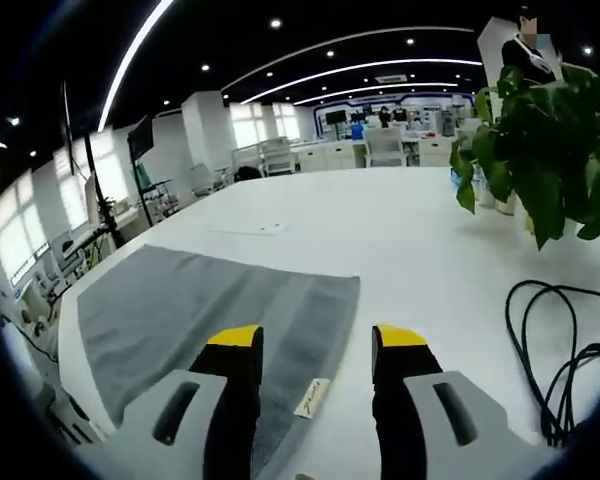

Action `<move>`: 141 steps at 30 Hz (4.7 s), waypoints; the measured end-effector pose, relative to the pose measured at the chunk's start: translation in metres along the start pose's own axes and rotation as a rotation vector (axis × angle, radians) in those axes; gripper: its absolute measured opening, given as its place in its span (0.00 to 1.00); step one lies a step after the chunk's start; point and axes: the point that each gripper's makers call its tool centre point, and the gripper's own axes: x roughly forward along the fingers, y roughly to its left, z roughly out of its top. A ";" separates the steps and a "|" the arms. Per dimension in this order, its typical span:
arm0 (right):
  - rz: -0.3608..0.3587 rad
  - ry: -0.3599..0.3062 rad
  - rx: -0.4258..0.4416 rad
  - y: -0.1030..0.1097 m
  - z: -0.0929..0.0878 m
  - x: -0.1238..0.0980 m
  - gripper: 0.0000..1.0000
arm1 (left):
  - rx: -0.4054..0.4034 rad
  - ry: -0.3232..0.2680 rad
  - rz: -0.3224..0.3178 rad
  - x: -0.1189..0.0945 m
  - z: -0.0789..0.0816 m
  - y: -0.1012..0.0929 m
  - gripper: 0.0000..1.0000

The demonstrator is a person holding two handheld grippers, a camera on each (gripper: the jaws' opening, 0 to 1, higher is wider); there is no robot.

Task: Fold the towel on the table until its edges align and the towel forms a compact rectangular stack.

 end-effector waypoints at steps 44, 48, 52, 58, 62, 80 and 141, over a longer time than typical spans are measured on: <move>-0.076 0.069 -0.010 -0.013 -0.013 0.070 0.30 | 0.078 0.004 0.101 0.004 -0.017 0.020 0.02; -0.089 0.080 -0.037 -0.017 -0.013 0.079 0.25 | 0.076 0.002 0.082 0.004 -0.018 0.020 0.02; -0.120 0.065 -0.062 -0.026 -0.007 0.086 0.14 | 0.109 0.001 0.079 0.004 -0.017 0.019 0.03; -0.115 0.066 -0.086 -0.031 -0.001 0.102 0.16 | 0.110 0.003 0.077 0.005 -0.018 0.019 0.03; -0.104 0.129 -0.120 -0.030 -0.017 0.107 0.16 | 0.130 0.002 0.072 0.004 -0.017 0.019 0.03; -0.020 0.057 0.023 -0.023 -0.007 0.101 0.00 | 0.033 -0.007 0.082 0.004 -0.016 0.023 0.02; 0.158 -0.193 0.123 0.118 0.165 0.087 0.00 | -0.114 -0.344 0.270 -0.207 0.066 0.031 0.03</move>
